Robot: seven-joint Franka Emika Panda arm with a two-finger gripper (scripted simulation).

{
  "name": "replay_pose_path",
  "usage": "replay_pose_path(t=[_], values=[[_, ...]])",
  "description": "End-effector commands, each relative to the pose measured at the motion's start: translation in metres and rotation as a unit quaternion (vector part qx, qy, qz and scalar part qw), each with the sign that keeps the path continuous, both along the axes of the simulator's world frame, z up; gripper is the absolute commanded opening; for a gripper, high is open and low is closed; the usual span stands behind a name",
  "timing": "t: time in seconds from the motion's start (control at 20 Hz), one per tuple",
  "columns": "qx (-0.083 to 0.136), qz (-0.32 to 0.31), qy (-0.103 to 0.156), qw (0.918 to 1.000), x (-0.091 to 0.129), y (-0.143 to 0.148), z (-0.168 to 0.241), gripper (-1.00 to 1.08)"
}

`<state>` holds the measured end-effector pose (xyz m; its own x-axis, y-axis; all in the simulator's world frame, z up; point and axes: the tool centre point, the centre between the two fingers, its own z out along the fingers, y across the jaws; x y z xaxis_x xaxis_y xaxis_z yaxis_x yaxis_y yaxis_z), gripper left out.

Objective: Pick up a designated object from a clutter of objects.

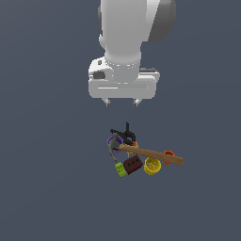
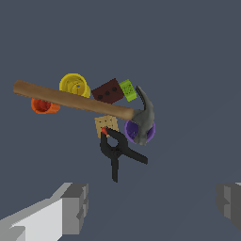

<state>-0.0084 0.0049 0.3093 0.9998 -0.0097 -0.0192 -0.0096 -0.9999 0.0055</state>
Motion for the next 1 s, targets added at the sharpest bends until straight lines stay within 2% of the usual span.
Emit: replay_pose_path(t=[0.0, 0.5, 0.95], values=[[0.000, 0.000, 0.000, 1.0000, 0.000, 0.000, 0.000, 1.00], [0.004, -0.006, 0.015, 0.9999, -0.003, -0.020, -0.006, 1.00], [0.002, 0.015, 0.014, 0.9998, 0.002, -0.017, -0.011, 1.00]])
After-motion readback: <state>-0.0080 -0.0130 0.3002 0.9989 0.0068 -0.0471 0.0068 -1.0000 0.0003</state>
